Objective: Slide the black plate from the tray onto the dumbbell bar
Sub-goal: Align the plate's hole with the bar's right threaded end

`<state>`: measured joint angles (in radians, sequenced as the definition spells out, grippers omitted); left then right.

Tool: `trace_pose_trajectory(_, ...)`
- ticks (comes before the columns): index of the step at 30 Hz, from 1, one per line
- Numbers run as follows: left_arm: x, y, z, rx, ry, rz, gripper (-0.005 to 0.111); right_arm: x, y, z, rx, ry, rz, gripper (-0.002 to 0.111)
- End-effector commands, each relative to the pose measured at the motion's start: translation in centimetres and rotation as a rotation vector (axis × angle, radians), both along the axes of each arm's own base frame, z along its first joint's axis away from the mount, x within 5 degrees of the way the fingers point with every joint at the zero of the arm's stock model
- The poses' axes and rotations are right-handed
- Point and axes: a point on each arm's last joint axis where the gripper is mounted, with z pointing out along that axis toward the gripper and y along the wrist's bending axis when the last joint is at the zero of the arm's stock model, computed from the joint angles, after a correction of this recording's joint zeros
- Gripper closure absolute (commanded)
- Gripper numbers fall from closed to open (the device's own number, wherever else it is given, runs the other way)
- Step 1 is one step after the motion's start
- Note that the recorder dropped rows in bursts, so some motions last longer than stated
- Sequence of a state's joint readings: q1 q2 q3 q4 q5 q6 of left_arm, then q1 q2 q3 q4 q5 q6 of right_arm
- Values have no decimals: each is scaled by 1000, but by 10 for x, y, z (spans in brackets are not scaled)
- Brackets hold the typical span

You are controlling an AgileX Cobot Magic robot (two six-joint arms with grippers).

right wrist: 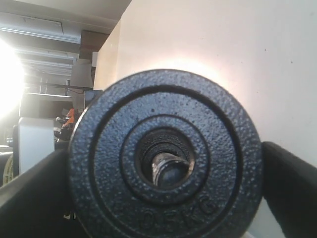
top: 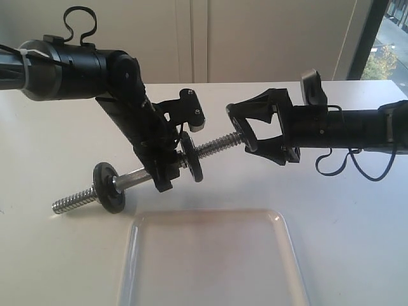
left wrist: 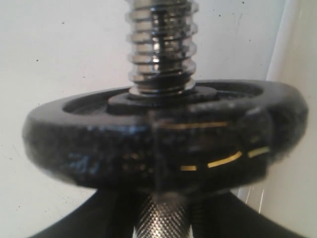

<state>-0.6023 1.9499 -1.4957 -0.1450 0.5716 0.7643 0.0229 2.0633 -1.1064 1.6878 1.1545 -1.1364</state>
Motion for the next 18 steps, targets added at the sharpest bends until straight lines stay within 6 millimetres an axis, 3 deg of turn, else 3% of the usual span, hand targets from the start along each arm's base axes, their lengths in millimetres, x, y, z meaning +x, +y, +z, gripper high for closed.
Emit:
trace_pose_trajectory(1, -1, -3, 31, -109, -68, 38, 107, -1, 5, 16, 69, -40, 29, 108)
trace_pose_trajectory(18, 2, -4, 32, -139, -78, 84, 107, 0, 4, 16, 73, -47, 23, 108)
